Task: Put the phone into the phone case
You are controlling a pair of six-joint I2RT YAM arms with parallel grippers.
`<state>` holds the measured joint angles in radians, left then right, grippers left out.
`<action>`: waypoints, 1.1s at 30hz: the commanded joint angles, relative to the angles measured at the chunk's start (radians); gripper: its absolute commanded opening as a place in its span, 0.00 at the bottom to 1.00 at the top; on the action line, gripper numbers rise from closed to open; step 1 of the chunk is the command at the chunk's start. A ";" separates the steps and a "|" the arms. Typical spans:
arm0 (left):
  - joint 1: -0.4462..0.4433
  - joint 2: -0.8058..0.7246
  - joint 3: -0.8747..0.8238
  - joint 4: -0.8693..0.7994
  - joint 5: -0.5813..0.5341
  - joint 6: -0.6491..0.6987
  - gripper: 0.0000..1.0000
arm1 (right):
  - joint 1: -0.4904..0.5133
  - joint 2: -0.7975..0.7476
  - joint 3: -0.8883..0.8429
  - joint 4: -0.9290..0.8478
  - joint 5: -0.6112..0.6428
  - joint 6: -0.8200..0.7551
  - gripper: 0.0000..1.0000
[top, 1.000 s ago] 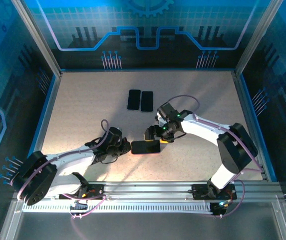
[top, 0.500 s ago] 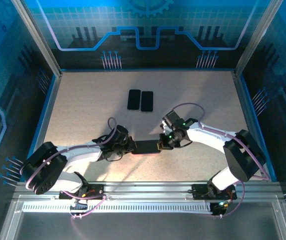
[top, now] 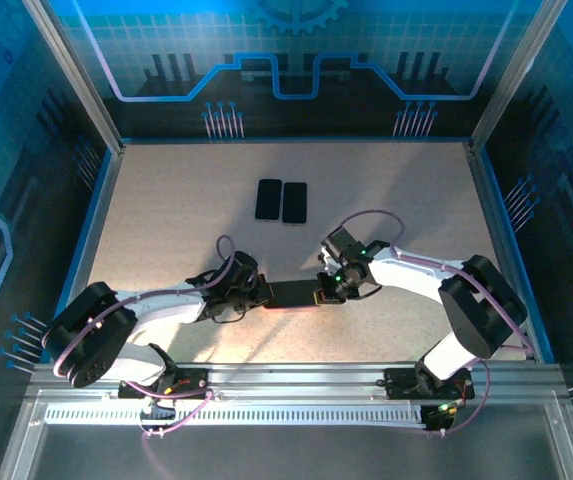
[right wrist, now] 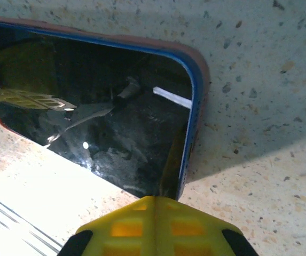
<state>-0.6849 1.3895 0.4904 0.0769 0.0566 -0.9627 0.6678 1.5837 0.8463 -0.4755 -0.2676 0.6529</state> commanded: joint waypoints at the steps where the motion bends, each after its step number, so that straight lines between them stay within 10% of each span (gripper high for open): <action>1: -0.007 -0.016 0.001 -0.063 -0.017 0.004 0.02 | 0.026 0.046 0.009 0.001 0.022 -0.016 0.00; 33: -0.006 0.083 0.002 -0.070 -0.023 -0.010 0.00 | 0.162 0.367 -0.028 -0.026 0.162 -0.010 0.00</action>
<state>-0.6846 1.4132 0.5053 0.0647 0.0410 -0.9676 0.7658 1.7382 0.9665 -0.5819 -0.1444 0.6285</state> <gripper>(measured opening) 0.048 0.063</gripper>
